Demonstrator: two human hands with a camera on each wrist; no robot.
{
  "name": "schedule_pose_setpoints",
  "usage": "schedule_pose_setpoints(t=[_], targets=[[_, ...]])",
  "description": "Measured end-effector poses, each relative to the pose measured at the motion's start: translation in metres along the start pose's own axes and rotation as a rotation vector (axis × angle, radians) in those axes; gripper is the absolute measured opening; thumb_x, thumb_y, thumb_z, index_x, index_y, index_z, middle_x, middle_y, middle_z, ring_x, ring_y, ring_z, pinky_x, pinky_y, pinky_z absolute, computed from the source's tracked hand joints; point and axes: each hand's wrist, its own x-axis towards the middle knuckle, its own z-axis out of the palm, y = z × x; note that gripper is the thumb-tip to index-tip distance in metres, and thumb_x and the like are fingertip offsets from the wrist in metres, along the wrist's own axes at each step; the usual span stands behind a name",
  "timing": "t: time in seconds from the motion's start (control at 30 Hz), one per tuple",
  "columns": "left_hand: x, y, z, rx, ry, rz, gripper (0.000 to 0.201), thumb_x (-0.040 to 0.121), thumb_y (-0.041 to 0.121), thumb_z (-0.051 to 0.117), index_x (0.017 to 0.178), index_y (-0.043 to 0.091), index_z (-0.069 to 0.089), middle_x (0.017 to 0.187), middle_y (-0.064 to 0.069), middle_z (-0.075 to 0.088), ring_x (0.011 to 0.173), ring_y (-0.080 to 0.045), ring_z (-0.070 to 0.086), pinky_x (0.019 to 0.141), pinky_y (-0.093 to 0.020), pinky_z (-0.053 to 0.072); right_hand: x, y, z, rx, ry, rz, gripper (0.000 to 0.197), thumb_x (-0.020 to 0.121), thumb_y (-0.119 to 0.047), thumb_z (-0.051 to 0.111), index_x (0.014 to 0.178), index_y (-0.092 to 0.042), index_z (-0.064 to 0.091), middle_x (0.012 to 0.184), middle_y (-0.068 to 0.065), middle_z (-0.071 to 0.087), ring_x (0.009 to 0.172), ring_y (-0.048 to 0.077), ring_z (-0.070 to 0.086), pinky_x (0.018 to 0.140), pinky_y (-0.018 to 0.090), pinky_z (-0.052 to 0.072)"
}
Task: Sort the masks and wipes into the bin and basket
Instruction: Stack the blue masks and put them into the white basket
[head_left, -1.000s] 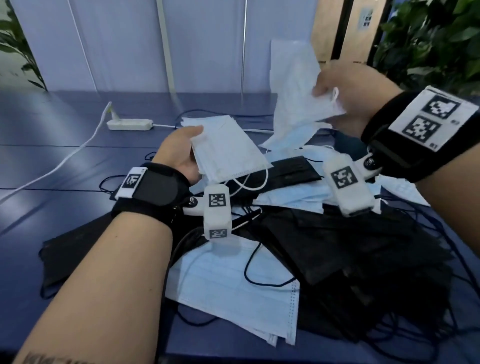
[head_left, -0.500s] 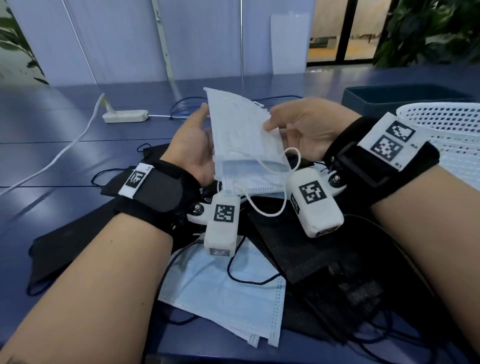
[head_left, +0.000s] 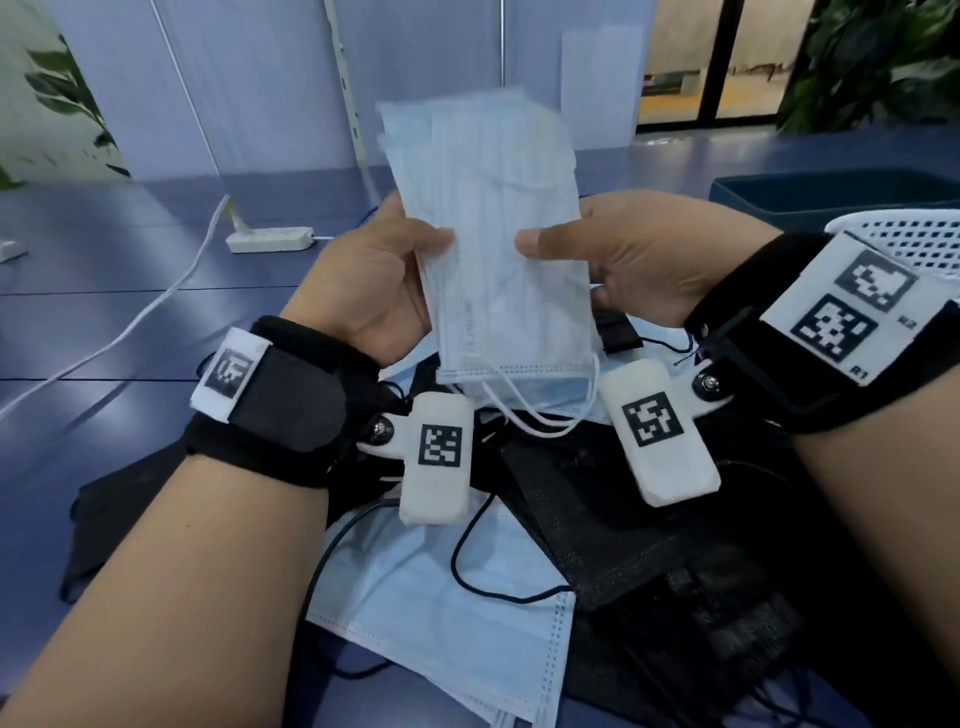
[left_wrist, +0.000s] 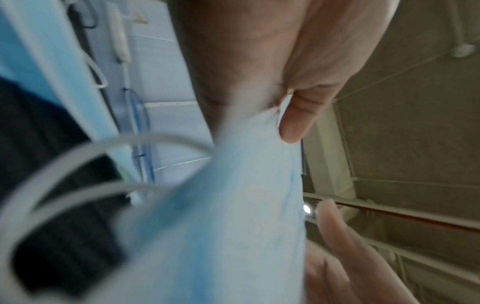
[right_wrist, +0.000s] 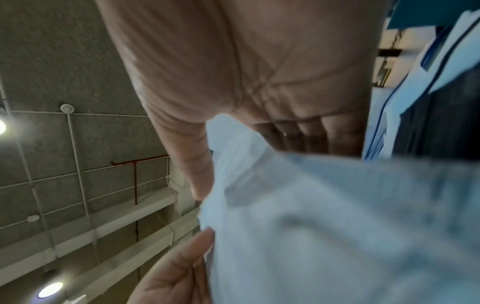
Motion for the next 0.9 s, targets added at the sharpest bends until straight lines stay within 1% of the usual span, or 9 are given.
schedule_pose_setpoints(t=[0.1, 0.2, 0.27, 0.4, 0.47, 0.53, 0.63, 0.77, 0.9], targets=[[-0.007, 0.011, 0.007, 0.076, -0.046, 0.121, 0.054, 0.083, -0.002, 0.043, 0.136, 0.008, 0.040, 0.134, -0.018, 0.054, 0.118, -0.037, 0.056, 0.094, -0.058, 0.047, -0.005, -0.010, 0.003, -0.070, 0.059, -0.176, 0.052, 0.075, -0.017, 0.070, 0.124, -0.009, 0.055, 0.117, 0.005, 0.068, 0.106, 0.021, 0.066, 0.095, 0.045, 0.051], [-0.010, 0.015, 0.010, 0.139, -0.043, 0.162, 0.056, 0.080, 0.008, 0.053, 0.135, 0.006, 0.043, 0.129, -0.017, 0.059, 0.114, -0.036, 0.060, 0.088, -0.054, 0.052, -0.012, -0.023, 0.000, -0.327, 0.129, -0.308, 0.070, 0.066, -0.039, 0.072, 0.129, -0.022, 0.047, 0.118, -0.004, 0.066, 0.105, 0.016, 0.066, 0.085, 0.041, 0.055], [-0.007, 0.008, 0.010, 0.210, -0.080, 0.114, 0.064, 0.078, 0.012, 0.061, 0.138, 0.004, 0.039, 0.129, -0.017, 0.059, 0.114, -0.034, 0.060, 0.088, -0.049, 0.052, -0.014, -0.021, -0.006, -0.308, 0.033, -0.228, 0.067, 0.070, -0.037, 0.074, 0.129, -0.023, 0.048, 0.117, -0.004, 0.067, 0.105, 0.017, 0.066, 0.081, 0.039, 0.056], [-0.002, 0.000, 0.008, 0.282, -0.219, 0.021, 0.094, 0.072, 0.012, 0.077, 0.146, 0.004, 0.019, 0.140, -0.025, 0.044, 0.126, -0.041, 0.048, 0.100, -0.063, 0.039, -0.015, -0.012, -0.005, -0.312, -0.116, -0.063, 0.062, 0.067, -0.034, 0.074, 0.125, -0.026, 0.054, 0.115, -0.006, 0.069, 0.107, 0.015, 0.065, 0.094, 0.046, 0.050], [-0.003, 0.002, 0.006, 0.311, -0.246, -0.002, 0.087, 0.077, 0.012, 0.074, 0.146, 0.004, 0.021, 0.140, -0.023, 0.046, 0.127, -0.039, 0.048, 0.101, -0.061, 0.040, -0.015, -0.011, -0.003, -0.300, -0.145, -0.049, 0.050, 0.074, -0.024, 0.071, 0.122, -0.024, 0.056, 0.114, -0.004, 0.069, 0.107, 0.015, 0.065, 0.097, 0.047, 0.049], [-0.005, 0.003, 0.004, 0.433, -0.255, 0.003, 0.063, 0.084, 0.015, 0.064, 0.141, 0.008, 0.038, 0.134, -0.014, 0.056, 0.123, -0.029, 0.055, 0.100, -0.053, 0.045, -0.014, -0.010, -0.003, -0.255, -0.165, -0.041, 0.043, 0.079, -0.015, 0.069, 0.120, -0.024, 0.058, 0.114, 0.000, 0.069, 0.107, 0.017, 0.065, 0.097, 0.047, 0.049], [-0.016, 0.010, 0.003, 0.612, -0.246, -0.004, 0.035, 0.084, 0.026, 0.063, 0.119, 0.025, 0.059, 0.116, 0.005, 0.069, 0.110, -0.013, 0.064, 0.093, -0.038, 0.051, -0.013, -0.005, 0.000, -0.100, -0.195, -0.026, 0.030, 0.087, -0.004, 0.060, 0.111, -0.023, 0.059, 0.108, 0.003, 0.071, 0.097, 0.015, 0.069, 0.085, 0.037, 0.057], [-0.017, 0.042, -0.003, 0.746, -0.205, -0.075, 0.035, 0.080, 0.051, 0.060, 0.111, 0.034, 0.059, 0.104, 0.012, 0.072, 0.093, -0.009, 0.069, 0.073, -0.025, 0.056, -0.016, -0.012, 0.001, 0.059, -0.113, -0.145, 0.028, 0.088, 0.001, 0.053, 0.109, -0.017, 0.060, 0.105, 0.004, 0.071, 0.093, 0.019, 0.069, 0.079, 0.037, 0.058], [0.000, 0.065, -0.028, 0.655, 0.053, -0.221, 0.066, 0.081, 0.066, 0.049, 0.129, 0.020, 0.051, 0.099, -0.007, 0.061, 0.080, -0.021, 0.067, 0.066, -0.032, 0.057, -0.016, -0.022, -0.009, 0.199, 0.091, -0.239, 0.031, 0.090, 0.000, 0.052, 0.120, -0.007, 0.058, 0.112, 0.008, 0.070, 0.098, 0.024, 0.069, 0.078, 0.041, 0.058]])
